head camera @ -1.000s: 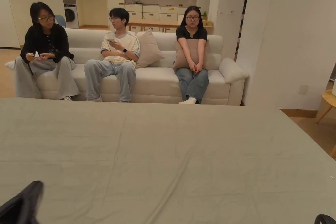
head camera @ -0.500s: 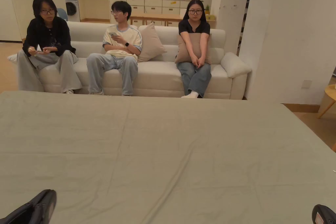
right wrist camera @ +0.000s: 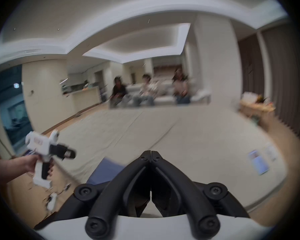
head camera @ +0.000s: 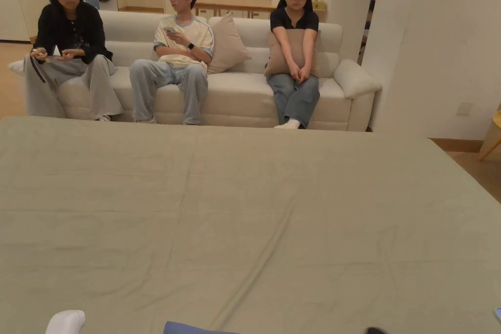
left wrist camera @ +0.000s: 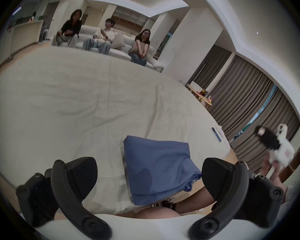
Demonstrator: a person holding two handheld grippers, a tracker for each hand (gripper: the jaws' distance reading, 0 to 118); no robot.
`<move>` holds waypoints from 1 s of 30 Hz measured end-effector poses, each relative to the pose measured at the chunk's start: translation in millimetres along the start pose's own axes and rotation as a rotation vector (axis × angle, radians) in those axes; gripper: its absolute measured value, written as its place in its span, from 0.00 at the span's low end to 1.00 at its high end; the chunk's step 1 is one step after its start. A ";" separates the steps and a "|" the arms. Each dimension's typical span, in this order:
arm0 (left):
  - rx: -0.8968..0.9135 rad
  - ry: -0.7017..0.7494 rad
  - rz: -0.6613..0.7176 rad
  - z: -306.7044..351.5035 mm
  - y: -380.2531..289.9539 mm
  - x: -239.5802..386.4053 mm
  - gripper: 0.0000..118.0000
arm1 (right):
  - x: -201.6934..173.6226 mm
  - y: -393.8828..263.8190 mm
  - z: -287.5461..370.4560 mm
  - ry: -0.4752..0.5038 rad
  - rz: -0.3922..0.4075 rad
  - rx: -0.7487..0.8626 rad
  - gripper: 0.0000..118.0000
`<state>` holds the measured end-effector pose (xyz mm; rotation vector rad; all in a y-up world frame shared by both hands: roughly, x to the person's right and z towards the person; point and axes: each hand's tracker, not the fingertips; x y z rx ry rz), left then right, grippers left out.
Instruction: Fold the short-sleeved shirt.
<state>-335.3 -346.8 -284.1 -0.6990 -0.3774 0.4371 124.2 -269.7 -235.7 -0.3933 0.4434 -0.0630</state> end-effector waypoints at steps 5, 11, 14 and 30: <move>-0.004 -0.095 0.130 -10.9 -9.8 -17.0 0.99 | -9.2 -84.9 -134.3 0.202 -0.118 -0.354 0.00; -0.030 -0.027 0.131 -18.0 -20.8 -23.7 0.00 | -4.8 -124.8 -180.0 0.156 -0.129 -0.434 0.00; -0.063 -0.090 0.182 -32.6 -20.3 -42.6 0.00 | 5.7 -124.8 -180.3 0.183 -0.216 -0.433 0.00; -0.226 -0.460 0.389 -152.0 -40.9 -81.1 0.88 | 2.4 -121.9 -178.1 0.182 -0.203 -0.438 0.00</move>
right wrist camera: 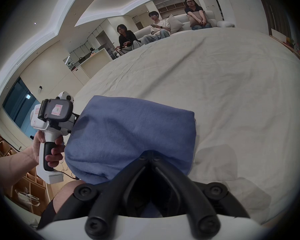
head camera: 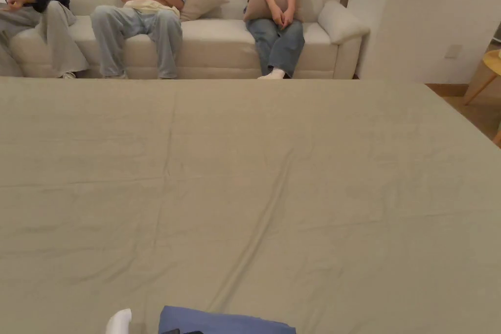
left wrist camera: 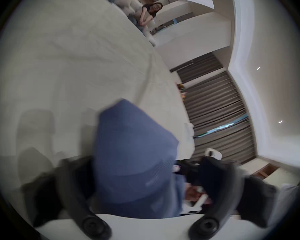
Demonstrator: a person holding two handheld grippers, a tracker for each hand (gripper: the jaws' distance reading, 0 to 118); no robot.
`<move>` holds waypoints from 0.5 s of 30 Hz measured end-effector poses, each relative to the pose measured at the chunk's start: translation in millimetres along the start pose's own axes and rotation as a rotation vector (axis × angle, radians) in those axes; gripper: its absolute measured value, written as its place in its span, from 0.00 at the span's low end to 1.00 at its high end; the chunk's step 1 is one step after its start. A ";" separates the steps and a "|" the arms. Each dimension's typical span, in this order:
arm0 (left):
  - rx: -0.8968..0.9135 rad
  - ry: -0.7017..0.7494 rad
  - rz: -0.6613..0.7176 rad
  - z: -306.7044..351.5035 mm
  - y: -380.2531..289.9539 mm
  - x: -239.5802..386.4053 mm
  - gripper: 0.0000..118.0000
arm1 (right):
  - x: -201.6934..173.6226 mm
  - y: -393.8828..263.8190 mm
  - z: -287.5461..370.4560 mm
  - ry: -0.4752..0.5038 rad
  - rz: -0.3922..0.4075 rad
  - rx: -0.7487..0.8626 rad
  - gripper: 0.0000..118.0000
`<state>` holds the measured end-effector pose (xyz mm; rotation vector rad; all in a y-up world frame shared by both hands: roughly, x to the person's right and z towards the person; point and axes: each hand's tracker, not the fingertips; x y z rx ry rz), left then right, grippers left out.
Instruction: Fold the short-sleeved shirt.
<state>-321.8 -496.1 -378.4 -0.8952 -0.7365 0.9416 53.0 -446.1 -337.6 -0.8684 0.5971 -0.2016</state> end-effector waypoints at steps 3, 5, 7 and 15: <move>0.002 0.265 -0.166 -11.6 -11.0 22.3 0.15 | -0.2 2.8 0.5 -0.001 0.001 -0.006 0.00; 0.000 0.120 -0.052 -3.2 -11.4 7.3 0.15 | -0.1 3.9 -0.3 -0.006 0.005 -0.016 0.00; 0.000 0.137 0.010 2.8 -7.4 17.1 0.15 | -0.3 5.2 0.3 0.009 0.006 -0.011 0.00; 0.055 0.280 -0.169 61.1 7.8 57.9 0.15 | -50.0 33.1 75.6 -0.108 0.157 0.298 0.00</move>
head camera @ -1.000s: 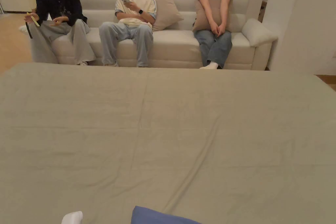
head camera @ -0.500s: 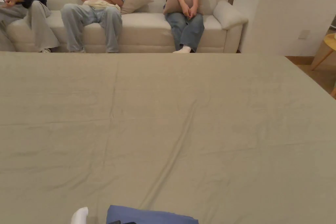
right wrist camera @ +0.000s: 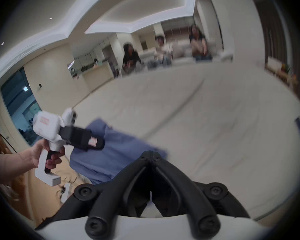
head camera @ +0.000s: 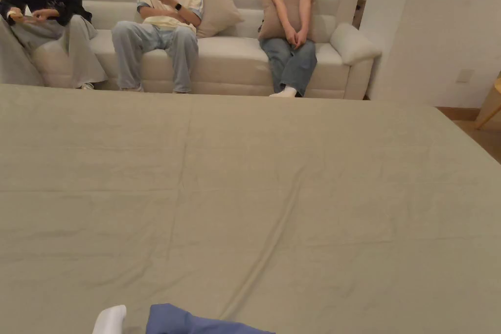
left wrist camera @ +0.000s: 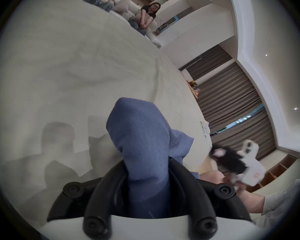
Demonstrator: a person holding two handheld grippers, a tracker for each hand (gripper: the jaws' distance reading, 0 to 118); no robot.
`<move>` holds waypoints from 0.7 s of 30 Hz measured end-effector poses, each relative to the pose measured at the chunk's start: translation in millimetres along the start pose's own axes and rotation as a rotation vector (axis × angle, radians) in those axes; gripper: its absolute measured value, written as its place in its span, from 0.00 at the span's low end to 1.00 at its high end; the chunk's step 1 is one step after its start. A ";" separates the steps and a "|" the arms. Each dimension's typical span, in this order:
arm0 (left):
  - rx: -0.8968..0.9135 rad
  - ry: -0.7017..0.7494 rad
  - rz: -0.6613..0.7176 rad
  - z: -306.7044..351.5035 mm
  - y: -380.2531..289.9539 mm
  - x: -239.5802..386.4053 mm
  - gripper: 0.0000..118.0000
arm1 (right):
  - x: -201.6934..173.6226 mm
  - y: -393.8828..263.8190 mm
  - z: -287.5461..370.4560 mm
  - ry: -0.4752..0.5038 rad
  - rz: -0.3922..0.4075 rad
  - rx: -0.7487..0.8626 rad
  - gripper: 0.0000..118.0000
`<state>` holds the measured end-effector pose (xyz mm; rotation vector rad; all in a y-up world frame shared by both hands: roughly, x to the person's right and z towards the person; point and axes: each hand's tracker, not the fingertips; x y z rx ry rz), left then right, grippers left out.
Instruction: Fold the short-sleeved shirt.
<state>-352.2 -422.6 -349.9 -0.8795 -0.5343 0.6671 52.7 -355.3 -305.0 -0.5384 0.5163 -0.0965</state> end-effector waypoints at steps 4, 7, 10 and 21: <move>0.058 0.123 0.013 68.2 22.2 -30.4 0.15 | -16.6 43.7 89.1 -0.180 0.139 0.288 0.00; 0.081 0.272 0.013 122.1 32.6 -62.0 0.15 | -19.2 65.1 143.2 -0.285 0.177 0.411 0.00; 0.066 0.412 0.024 167.7 42.8 -98.9 0.15 | -15.5 75.7 172.4 -0.378 0.224 0.437 0.00; -0.026 0.953 -0.073 250.7 111.6 -140.9 0.15 | -6.2 74.7 179.2 -0.512 0.233 0.349 0.00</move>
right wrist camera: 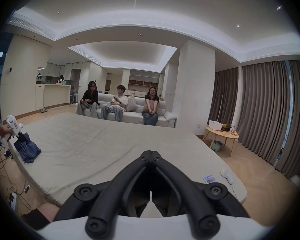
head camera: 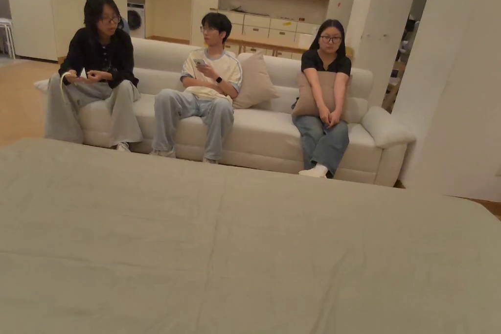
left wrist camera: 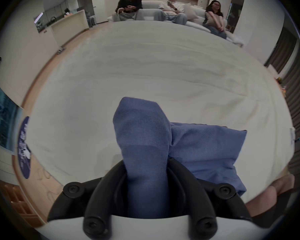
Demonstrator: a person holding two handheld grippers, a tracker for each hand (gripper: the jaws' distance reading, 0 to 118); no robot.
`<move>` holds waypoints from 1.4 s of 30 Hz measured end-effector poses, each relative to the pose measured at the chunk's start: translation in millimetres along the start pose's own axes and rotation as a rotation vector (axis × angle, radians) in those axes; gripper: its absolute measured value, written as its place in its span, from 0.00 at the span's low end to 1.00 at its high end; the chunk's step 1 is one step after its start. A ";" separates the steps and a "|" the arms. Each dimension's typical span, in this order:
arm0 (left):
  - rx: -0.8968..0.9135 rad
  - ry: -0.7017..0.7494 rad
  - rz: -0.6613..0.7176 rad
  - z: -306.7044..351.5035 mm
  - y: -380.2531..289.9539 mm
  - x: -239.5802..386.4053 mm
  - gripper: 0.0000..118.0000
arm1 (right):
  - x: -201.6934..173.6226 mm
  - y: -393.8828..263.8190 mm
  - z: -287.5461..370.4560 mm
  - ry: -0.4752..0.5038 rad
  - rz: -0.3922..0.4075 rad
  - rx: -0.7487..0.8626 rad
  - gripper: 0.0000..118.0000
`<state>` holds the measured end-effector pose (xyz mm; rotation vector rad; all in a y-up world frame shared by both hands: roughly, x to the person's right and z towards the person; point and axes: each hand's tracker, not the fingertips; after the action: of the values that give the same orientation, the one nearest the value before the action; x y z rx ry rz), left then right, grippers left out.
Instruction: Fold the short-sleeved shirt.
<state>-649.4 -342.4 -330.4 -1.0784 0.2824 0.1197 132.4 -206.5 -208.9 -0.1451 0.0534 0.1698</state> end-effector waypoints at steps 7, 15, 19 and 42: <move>0.043 0.104 0.087 -9.7 -12.9 21.2 0.49 | -2.7 8.8 -4.3 0.030 -0.071 -0.004 0.00; 0.522 0.049 0.394 130.9 -37.6 20.3 0.93 | 21.5 19.3 13.5 0.071 -0.075 0.042 0.00; 0.843 -0.053 0.331 241.9 -60.2 87.1 0.97 | 35.0 19.5 16.3 0.060 -0.101 0.046 0.00; 1.015 -0.294 -0.119 345.0 -195.7 418.1 0.13 | 68.8 36.4 64.8 0.024 -0.126 0.147 0.03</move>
<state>-145.1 -147.4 -130.8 -0.0616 -0.0098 0.0158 196.5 -150.1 -154.4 -0.0039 0.0801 0.0384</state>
